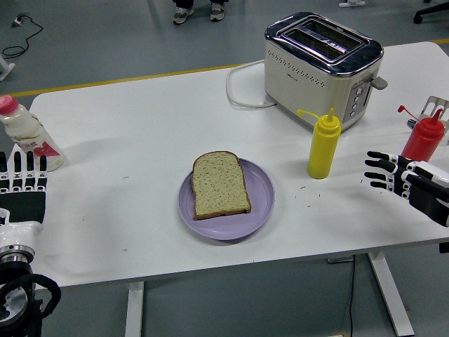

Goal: Pick up the cup,pour liquid into bread,place the cup on the desk

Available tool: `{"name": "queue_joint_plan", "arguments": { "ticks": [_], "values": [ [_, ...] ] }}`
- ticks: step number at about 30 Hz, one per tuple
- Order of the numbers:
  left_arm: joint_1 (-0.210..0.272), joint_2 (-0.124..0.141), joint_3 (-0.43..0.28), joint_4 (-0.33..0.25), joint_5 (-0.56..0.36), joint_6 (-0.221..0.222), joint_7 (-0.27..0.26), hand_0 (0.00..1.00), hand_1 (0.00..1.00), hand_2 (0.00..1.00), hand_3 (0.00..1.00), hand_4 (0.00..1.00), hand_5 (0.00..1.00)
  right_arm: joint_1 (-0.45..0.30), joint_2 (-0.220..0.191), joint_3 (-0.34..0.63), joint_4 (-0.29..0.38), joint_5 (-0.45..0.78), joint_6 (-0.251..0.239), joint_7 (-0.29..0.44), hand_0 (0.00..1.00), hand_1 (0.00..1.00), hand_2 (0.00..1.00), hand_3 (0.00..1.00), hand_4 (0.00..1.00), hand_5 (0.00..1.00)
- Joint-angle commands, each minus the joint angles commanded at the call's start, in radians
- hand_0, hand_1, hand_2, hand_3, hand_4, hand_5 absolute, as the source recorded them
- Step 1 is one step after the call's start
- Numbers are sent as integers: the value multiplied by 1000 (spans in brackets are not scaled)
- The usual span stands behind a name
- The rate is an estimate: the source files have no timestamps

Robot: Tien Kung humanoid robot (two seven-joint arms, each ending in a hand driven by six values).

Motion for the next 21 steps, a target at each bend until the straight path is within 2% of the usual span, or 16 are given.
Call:
{"name": "queue_joint_plan", "arguments": {
  "ticks": [4, 5, 10, 11, 16, 17, 21],
  "values": [
    [1, 0, 1, 0, 0, 0, 0, 865, 872, 934, 863, 718, 998, 2, 0, -23, 0, -69, -23, 30, 973, 925, 950, 942, 848, 452],
    [1, 0, 1, 1, 0, 0, 0, 866, 872, 934, 863, 718, 998, 3, 0, -28, 0, -92, -29, 38, 976, 927, 957, 958, 855, 389],
    [2, 0, 3, 1, -1, 0, 0, 866, 872, 934, 863, 718, 998, 7, 0, -50, 0, -168, -67, 81, 976, 927, 957, 958, 855, 389],
    [2, 0, 3, 0, -1, 0, 0, 864, 872, 934, 863, 718, 998, 7, 0, -53, 0, -175, -71, 85, 978, 928, 963, 972, 859, 345],
    [4, 0, 4, 0, -1, 0, 0, 864, 872, 934, 863, 718, 998, 11, 2, -82, 0, -232, -106, 117, 978, 928, 963, 972, 859, 345],
    [4, 0, 4, 0, -1, 0, 0, 865, 873, 934, 863, 718, 998, 12, 2, -89, 0, -244, -114, 123, 982, 934, 978, 987, 861, 274],
    [5, 0, 5, 0, -1, 0, -1, 865, 873, 934, 863, 718, 998, 18, 6, -126, 0, -304, -148, 145, 982, 934, 978, 987, 861, 274]
  ]
}}
